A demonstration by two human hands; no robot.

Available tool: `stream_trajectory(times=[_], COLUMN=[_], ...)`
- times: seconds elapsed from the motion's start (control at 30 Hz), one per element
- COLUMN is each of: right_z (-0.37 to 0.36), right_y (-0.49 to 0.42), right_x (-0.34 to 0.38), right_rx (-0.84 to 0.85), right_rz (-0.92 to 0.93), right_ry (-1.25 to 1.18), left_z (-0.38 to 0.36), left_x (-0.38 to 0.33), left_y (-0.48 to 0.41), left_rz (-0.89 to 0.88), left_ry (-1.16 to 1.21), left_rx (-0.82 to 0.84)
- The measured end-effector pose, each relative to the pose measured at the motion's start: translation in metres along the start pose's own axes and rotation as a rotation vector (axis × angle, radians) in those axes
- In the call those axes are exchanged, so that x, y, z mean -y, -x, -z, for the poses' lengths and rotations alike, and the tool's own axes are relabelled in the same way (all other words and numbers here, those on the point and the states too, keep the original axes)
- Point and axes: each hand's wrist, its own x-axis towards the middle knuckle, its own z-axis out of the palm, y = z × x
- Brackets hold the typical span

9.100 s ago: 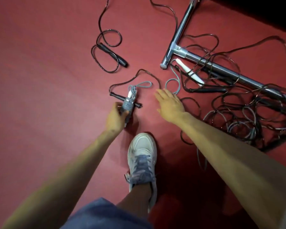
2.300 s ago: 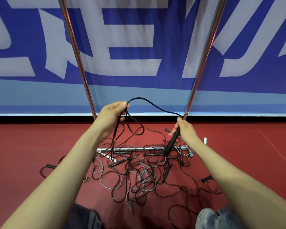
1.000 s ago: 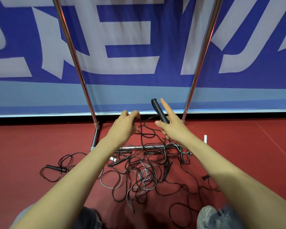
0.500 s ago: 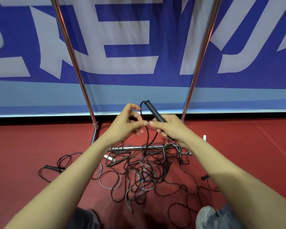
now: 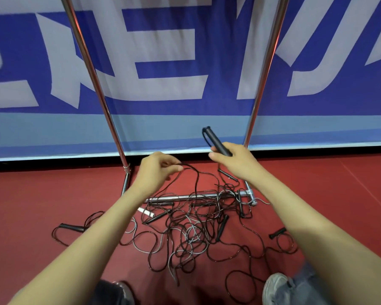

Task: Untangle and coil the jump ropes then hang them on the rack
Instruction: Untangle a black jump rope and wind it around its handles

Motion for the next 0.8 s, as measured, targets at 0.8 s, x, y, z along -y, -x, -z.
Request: stream_trajectory(times=[0.8], right_z=[0.006], right_y=[0.007], right_x=[-0.004], right_rx=[-0.011], right_rz=[0.241], right_ry=[0.291], left_z=[-0.012], left_x=[-0.01], left_y=[0.011], left_rz=[-0.035], left_ry=[0.194], left_rx=[-0.005])
